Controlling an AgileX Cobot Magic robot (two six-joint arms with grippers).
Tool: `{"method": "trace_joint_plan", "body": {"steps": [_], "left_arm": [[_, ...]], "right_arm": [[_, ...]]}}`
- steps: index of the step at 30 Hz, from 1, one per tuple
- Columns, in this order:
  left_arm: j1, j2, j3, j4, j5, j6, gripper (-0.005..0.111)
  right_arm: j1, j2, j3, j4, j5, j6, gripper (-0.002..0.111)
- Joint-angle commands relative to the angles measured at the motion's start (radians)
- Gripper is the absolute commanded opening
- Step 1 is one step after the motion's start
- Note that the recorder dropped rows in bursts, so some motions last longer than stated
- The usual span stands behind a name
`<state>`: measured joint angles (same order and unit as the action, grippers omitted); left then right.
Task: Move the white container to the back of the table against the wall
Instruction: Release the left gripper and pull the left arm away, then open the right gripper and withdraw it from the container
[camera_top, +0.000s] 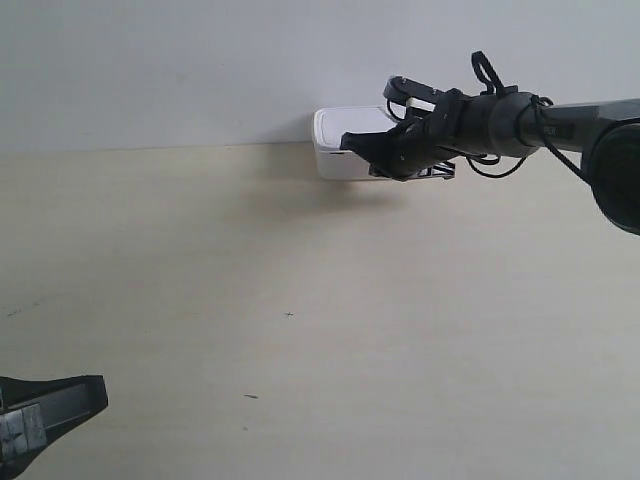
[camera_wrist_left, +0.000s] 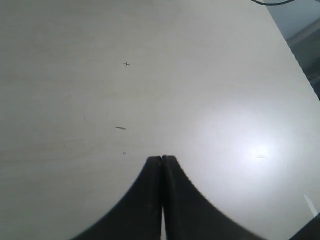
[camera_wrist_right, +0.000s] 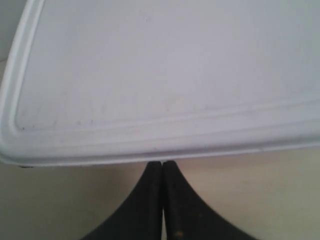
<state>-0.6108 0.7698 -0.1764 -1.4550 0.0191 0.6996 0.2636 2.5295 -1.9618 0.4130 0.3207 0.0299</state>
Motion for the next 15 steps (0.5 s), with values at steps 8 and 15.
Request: {"method": "trace_joint_plan", "body": {"steps": [8,15], "left_arm": [[-0.007,-0.006,0.007,0.010,0.006,0.003,0.000],[-0.007,-0.008,0.010,0.010,0.003,0.003,0.000]], "right_arm": [[-0.009,-0.025,-0.011,-0.009,0.043,-0.013,0.000],[-0.008,-0.158,0.084,-0.009,0.114,-0.056,0.000]]}}
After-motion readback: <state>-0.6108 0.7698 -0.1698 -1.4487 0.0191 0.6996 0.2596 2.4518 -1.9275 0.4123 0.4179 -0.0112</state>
